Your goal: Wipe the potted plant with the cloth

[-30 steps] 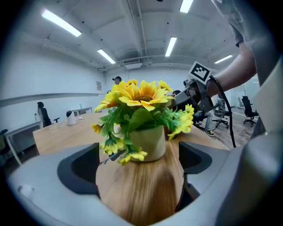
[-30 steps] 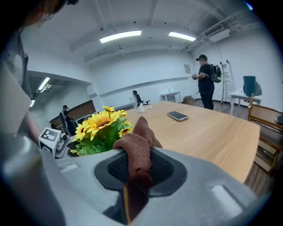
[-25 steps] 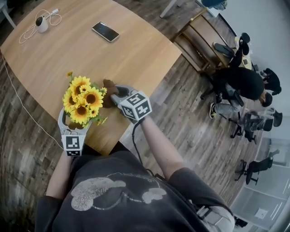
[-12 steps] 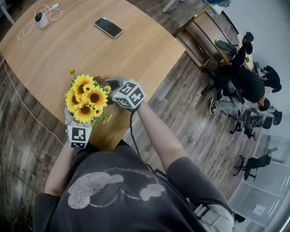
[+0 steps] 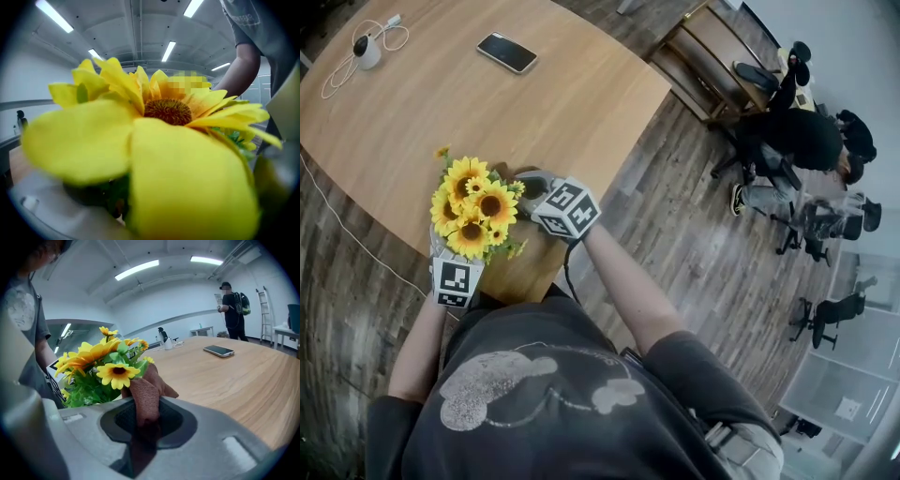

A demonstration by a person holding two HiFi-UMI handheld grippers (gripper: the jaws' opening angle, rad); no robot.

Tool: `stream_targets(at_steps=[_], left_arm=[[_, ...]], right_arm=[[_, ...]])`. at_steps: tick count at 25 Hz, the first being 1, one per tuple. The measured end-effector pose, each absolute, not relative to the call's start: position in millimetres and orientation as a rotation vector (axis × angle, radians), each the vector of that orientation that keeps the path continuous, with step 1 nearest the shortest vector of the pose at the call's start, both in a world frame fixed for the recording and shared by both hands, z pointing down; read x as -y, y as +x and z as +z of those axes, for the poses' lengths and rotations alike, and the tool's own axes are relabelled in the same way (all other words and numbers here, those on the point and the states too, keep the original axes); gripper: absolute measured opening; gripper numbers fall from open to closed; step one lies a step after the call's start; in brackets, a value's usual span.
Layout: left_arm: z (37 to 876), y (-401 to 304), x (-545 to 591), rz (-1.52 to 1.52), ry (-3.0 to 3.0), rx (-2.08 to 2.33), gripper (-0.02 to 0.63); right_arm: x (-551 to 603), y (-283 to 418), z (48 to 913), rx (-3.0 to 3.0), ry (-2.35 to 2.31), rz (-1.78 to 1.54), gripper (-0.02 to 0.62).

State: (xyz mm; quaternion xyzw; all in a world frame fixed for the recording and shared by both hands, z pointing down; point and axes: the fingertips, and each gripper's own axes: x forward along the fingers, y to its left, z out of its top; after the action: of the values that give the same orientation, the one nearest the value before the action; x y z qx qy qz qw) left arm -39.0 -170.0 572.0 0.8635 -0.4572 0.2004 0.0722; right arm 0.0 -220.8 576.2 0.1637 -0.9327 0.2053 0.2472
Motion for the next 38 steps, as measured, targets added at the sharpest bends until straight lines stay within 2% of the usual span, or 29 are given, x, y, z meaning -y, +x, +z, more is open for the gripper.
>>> stream_targets(at_steps=[7,21,26,29,38], left_arm=[[574,-41,165,0.593,2.671,1.26,0.586],[573,-39,153,0.621,2.835,0.96,0.586],[572,-39,151,0.603,2.829,1.018,0.586],[573,-44,151,0.583,2.786,1.108,0.607],[577,-71,101,0.521,2.596,1.248,0.612]], right_arm=[[175,19,579,2.513,0.505,0.574,0.066],[107,12,574,2.499,0.517,0.598,0.069],[123,34,566,2.48,0.696,0.597,0.071],[145,46,572,2.43,0.754,0.542,0.071],[140,20,581,2.384,0.553,0.455,0.071]])
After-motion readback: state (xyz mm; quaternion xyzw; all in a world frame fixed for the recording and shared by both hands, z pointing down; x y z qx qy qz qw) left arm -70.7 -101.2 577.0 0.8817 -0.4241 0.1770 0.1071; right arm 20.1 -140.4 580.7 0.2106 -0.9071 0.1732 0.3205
